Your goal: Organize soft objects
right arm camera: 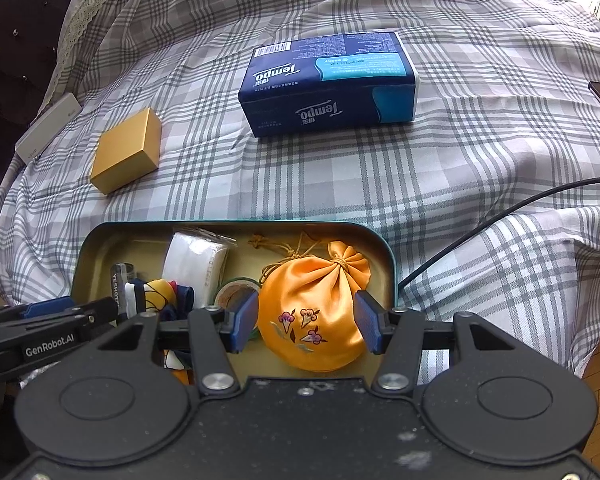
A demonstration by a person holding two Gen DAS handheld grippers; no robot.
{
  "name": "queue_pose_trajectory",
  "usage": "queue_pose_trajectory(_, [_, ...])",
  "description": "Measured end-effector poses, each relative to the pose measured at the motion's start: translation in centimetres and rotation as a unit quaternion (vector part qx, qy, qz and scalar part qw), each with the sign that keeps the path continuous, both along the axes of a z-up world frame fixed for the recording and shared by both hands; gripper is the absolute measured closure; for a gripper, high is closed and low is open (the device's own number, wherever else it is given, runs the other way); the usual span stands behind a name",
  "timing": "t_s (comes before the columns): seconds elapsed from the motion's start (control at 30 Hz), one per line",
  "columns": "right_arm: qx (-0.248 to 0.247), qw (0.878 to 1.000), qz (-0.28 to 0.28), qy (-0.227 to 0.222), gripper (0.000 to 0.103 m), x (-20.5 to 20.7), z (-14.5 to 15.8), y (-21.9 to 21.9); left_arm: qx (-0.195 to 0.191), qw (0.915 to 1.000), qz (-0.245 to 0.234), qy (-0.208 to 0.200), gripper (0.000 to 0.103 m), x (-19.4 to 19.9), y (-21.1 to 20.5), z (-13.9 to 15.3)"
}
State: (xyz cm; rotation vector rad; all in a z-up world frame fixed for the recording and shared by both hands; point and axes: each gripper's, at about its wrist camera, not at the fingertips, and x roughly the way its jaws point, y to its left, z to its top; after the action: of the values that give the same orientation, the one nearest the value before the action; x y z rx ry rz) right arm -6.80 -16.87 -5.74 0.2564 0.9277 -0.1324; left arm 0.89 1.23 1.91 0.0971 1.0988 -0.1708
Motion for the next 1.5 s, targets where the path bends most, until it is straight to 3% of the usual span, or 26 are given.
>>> queue_pose_trajectory(1.5, [-0.004, 1.0, 0.008, 0.003, 0.051, 0.15, -0.12, 0.27, 0.005, 1.0, -0.005, -0.002, 0.051, -0.23, -0.36, -0.09])
